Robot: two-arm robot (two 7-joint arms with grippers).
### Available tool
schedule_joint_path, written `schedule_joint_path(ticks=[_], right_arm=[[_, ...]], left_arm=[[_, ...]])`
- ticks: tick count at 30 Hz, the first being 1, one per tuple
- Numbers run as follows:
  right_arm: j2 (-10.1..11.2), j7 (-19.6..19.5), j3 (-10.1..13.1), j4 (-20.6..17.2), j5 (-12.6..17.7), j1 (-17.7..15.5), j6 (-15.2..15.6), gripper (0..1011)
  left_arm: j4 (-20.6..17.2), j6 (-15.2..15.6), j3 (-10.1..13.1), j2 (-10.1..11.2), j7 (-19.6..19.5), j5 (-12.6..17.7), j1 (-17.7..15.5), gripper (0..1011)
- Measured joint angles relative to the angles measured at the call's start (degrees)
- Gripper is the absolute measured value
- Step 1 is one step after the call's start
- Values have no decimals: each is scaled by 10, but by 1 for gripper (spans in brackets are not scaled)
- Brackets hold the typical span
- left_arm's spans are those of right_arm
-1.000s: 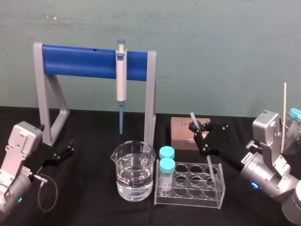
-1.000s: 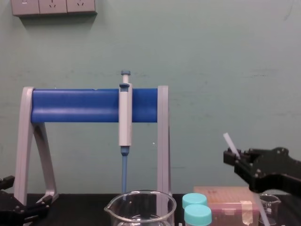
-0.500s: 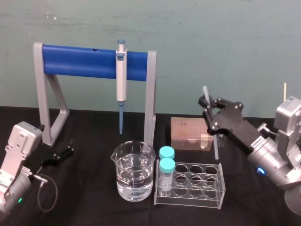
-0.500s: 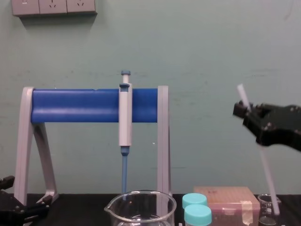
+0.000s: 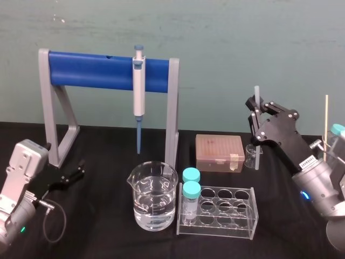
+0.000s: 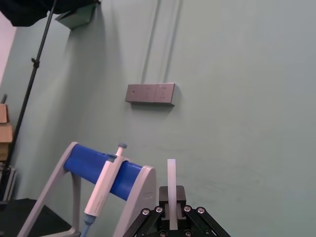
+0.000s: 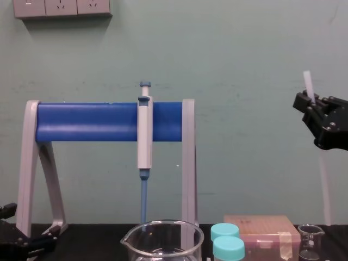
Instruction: Pick up the stirring rod with one hand, then place it down.
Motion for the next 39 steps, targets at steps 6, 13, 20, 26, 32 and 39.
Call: schedule_joint_path(ticks=[6,13,20,26,32,39], right_arm=[[-8,-1,9,2,-6,-9,-9,74],[-14,4,15,2,-10,-14,-9,74],[-14,5,16,2,-11,-14,-8,74],[-14,5,15,2,-11,-14,-7,74],[-14,6,15,2,-10,-14,-7,74],[-13,6,14,2,-10,-13,-7,74]], left_arm=[[0,0,0,0,0,0,0,1000],[0,0,0,0,0,0,0,1000],[0,0,0,0,0,0,0,1000],[0,0,0,0,0,0,0,1000],[0,0,0,0,0,0,0,1000],[0,0,0,0,0,0,0,1000]])
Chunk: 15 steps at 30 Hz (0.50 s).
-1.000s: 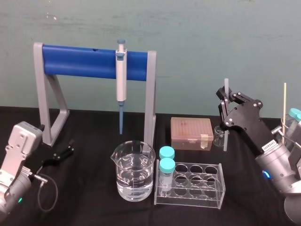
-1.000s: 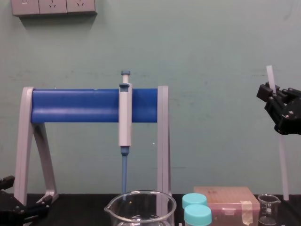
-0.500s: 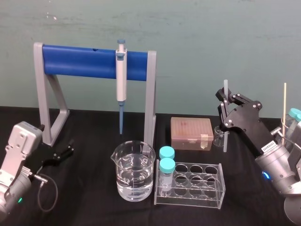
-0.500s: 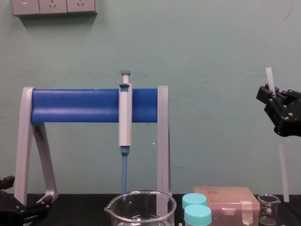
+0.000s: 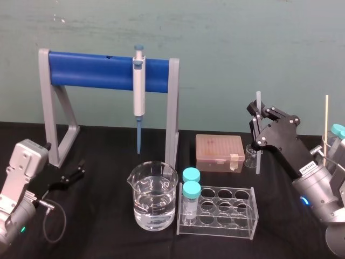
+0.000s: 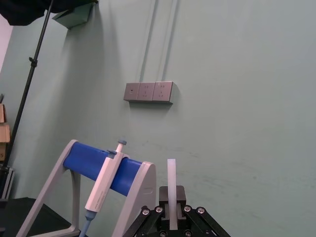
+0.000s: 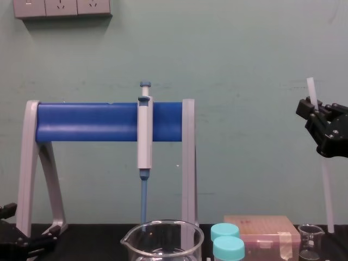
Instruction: Pick up the stirring rod with one hand, then place it down.
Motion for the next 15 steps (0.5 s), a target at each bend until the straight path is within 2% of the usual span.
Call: schedule_joint_path(ticks=[15], right_arm=[[0,0,0,0,1,0,0,74]], left_arm=[[0,0,0,0,0,0,0,1000]])
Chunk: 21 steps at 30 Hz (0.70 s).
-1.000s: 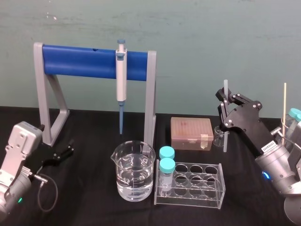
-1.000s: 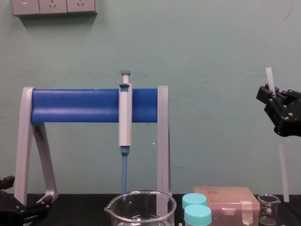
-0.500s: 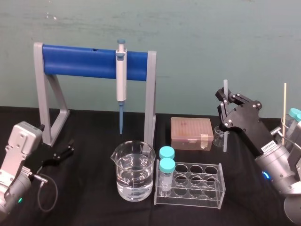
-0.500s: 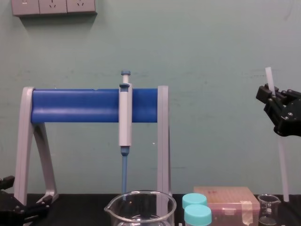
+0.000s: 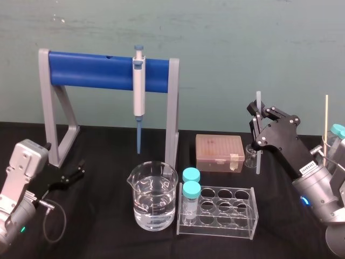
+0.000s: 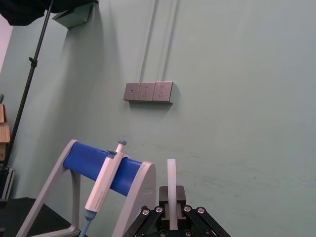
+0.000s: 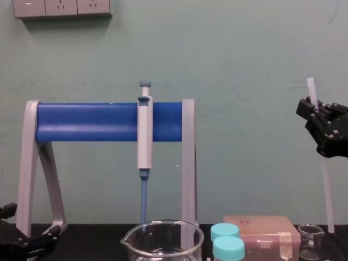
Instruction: Pick up the stirring rod with one hand, then place it down.
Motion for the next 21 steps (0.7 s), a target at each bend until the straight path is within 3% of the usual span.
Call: schedule_joint_path(ticks=[21], right_arm=[[0,0,0,0,0,0,0,74]], left_arm=[[0,0,0,0,0,0,0,1000]])
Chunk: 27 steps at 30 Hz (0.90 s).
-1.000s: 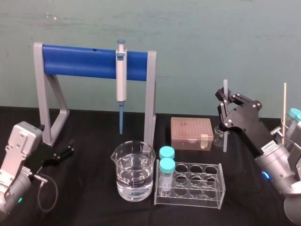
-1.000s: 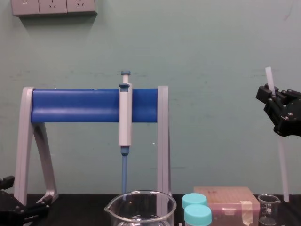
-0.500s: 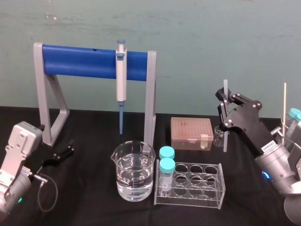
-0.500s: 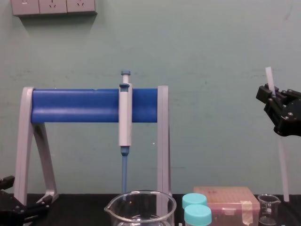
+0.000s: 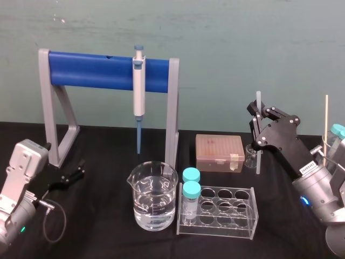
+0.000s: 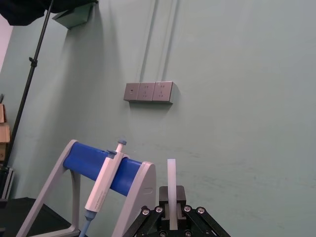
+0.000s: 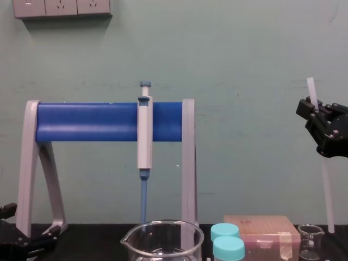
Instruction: Pick up the stirring rod with one hand, then place it down.
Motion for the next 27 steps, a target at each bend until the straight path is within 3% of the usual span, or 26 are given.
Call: schedule_joint_path(ticks=[27], right_arm=[[0,0,0,0,0,0,0,73]], left_arm=[[0,0,0,0,0,0,0,1000]])
